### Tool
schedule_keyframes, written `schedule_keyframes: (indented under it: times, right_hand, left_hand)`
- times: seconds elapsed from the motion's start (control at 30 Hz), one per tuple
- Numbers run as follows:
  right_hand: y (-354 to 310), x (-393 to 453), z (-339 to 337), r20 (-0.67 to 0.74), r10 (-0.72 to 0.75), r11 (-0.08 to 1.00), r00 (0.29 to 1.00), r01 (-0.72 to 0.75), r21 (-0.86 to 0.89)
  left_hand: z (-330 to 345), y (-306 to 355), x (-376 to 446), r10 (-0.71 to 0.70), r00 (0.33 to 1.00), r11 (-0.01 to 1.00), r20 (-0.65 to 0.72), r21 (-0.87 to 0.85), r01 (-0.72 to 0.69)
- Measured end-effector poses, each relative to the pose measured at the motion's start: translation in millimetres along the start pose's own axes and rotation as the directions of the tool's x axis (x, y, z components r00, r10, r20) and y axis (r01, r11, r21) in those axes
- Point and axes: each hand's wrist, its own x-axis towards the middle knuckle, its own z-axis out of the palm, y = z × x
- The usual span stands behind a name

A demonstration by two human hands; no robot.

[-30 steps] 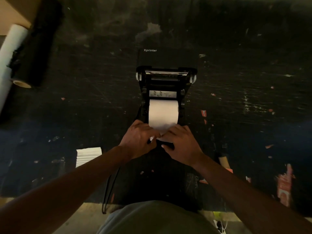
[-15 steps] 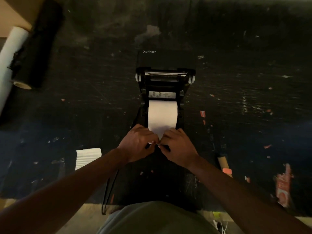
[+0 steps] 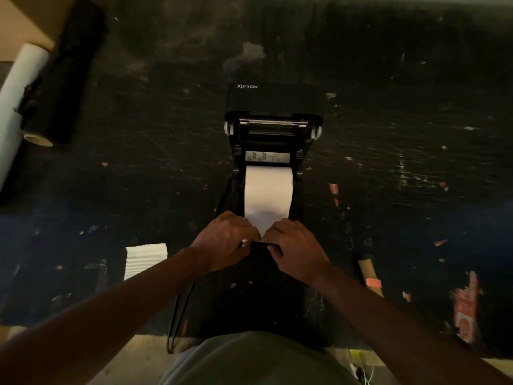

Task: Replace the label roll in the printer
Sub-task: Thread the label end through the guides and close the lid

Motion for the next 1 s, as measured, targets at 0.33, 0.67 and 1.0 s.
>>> schedule_keyframes:
  times: [0.33, 0.67, 1.0]
  right_hand:
    - [1, -21, 1, -0.095, 0.081, 0.996, 0.992, -0.084, -0.03]
    - [-14, -57, -1, -0.131, 0.079, 0.994, 0.988, -0.068, 0.086]
    - [-28, -84, 6, -0.175, 0.074, 0.994, 0.982, -0.059, 0.092]
  left_hand:
    - [11, 11, -16, -0.075, 0.992, 0.997, -0.105, -0.04, 0.071]
    - [22, 29, -50, -0.051, 0.987, 0.989, -0.154, -0.144, 0.028]
    - [21, 52, -80, -0.062, 0.987, 0.988, -0.151, -0.15, 0.039]
